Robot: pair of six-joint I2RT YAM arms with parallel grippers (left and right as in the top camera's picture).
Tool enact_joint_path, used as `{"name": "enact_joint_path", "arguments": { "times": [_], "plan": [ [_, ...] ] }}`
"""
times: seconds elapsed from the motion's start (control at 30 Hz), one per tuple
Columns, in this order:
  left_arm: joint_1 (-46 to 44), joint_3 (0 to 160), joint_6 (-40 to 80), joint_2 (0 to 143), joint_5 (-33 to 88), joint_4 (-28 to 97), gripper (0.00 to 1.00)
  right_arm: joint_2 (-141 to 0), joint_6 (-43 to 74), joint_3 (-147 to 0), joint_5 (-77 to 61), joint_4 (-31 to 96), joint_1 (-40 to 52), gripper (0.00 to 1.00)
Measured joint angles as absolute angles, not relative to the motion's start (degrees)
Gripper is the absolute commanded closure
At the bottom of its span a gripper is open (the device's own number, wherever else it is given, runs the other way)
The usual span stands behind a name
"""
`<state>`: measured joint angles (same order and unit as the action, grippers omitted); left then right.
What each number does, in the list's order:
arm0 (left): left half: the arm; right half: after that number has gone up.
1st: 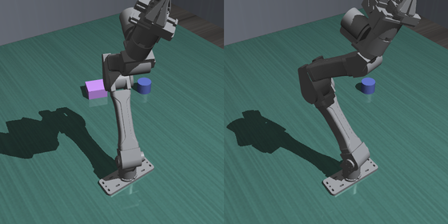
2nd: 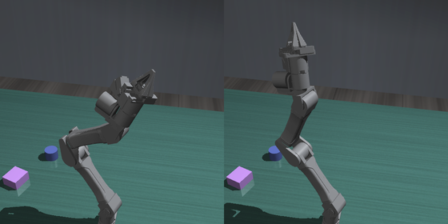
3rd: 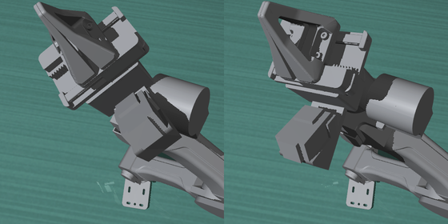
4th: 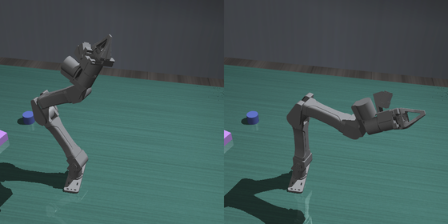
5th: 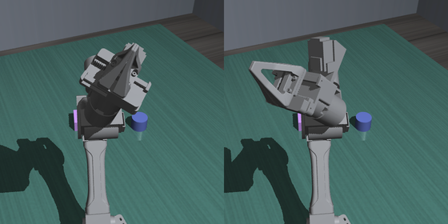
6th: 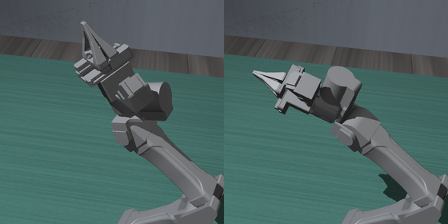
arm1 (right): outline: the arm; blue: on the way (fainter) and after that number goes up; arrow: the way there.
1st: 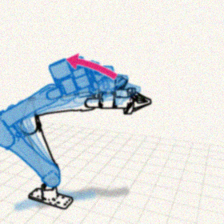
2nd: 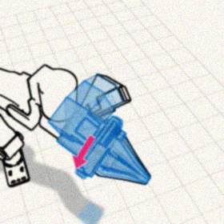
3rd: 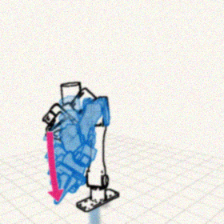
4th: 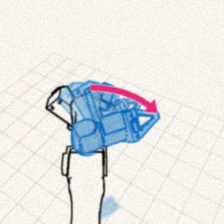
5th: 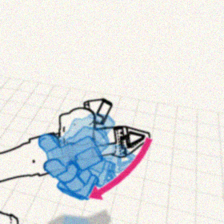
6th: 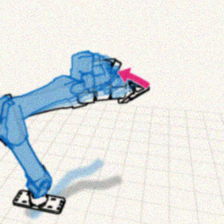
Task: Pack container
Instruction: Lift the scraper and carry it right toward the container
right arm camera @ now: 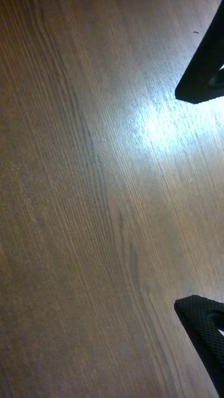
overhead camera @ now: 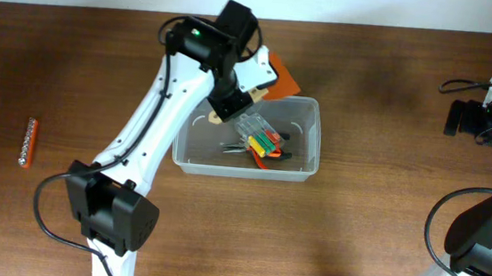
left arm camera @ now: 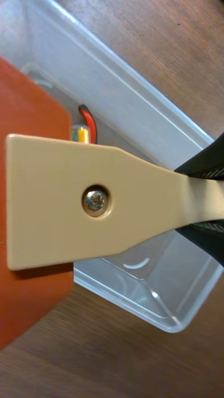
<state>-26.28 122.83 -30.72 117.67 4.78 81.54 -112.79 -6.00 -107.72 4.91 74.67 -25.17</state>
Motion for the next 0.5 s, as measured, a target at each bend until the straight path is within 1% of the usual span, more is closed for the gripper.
{"name": "enact_joint_path", "arguments": {
  "times": [0.03,0.13,0.33,0.5],
  "plan": [
    [-26.6,122.8,-31.2,117.7,4.8,81.4,0.89,-112.8,-6.0,-107.7,4.9,74.7,-25.2,0.01],
    [-26.8,122.8,-32.2,117.7,4.8,80.8,0.86,-112.8,-6.0,-107.7,4.9,74.7,-25.2,0.01],
    [-26.7,122.8,-33.7,118.2,4.8,80.5,0.86,-112.8,-6.0,-107.7,4.9,74.7,-25.2,0.01],
    [-26.7,122.8,-34.5,122.0,4.6,80.4,0.86,-112.8,-6.0,-107.7,4.9,74.7,-25.2,0.01]
  ]
}}
